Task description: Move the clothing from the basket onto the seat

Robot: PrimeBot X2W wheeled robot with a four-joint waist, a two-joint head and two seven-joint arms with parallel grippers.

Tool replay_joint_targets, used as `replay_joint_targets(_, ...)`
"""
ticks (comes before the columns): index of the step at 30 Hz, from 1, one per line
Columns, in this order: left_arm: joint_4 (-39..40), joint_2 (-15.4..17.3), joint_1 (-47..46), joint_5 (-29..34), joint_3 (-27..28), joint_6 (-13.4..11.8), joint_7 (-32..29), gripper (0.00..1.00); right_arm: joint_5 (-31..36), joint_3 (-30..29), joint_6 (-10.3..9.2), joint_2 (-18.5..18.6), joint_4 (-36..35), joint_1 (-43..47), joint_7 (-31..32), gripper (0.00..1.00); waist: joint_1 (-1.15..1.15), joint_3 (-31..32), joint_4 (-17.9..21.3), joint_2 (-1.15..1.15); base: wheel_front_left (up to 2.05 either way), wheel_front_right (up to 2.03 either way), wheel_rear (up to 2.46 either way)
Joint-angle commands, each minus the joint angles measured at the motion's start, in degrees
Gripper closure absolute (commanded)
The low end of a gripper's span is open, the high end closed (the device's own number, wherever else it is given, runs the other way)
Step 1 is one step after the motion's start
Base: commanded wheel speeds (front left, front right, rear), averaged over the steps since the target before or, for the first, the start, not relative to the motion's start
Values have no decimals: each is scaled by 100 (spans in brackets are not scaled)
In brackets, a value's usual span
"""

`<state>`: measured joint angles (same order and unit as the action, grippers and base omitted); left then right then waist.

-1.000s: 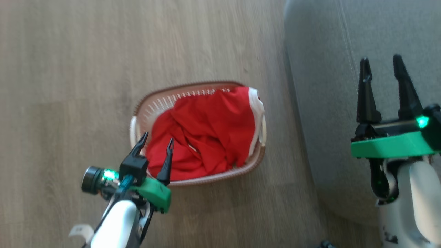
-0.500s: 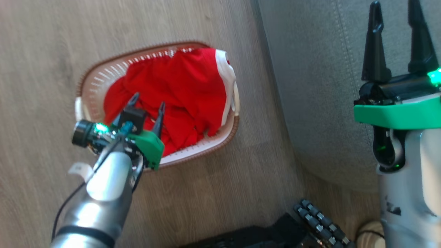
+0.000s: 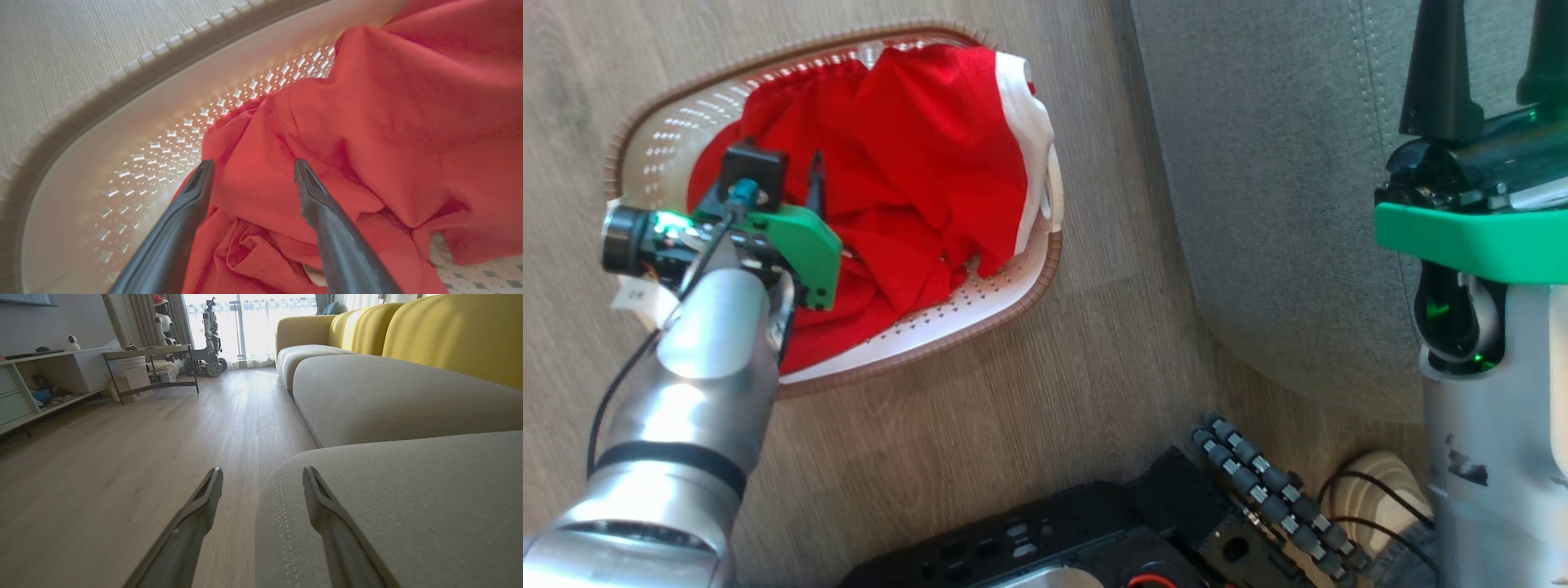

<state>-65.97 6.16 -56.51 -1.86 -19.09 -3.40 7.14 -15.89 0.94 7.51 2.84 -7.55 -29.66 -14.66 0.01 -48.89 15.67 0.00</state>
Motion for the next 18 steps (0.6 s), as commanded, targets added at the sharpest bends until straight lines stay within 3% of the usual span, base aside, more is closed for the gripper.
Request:
replay_joint_targets(1,19,173,80,39,105,-54,-10,0,-48,109,-2,4,-240,35,-34,0,-1,-91,60,0,0,0,0)
replay_joint_targets(13,-518,211,-382,82,-70,-155,-357,0,-184,263,-2,4,-357,8,-34,0,-1,-321,227,0,0,0,0)
replay_joint_targets(14,-544,204,-388,83,-89,-149,-398,13,-191,274,-2,4,-359,10,-34,0,-1,-325,239,0,0,0,0)
replay_joint_targets(16,-594,193,-387,86,-127,-137,-491,51,-205,293,-2,4,-354,7,-34,0,-1,-328,262,0,0,0,0)
replay_joint_targets(18,-634,194,-374,85,-159,-130,-584,62,-215,309,-2,4,-345,1,-34,0,-1,-330,284,0,0,0,0)
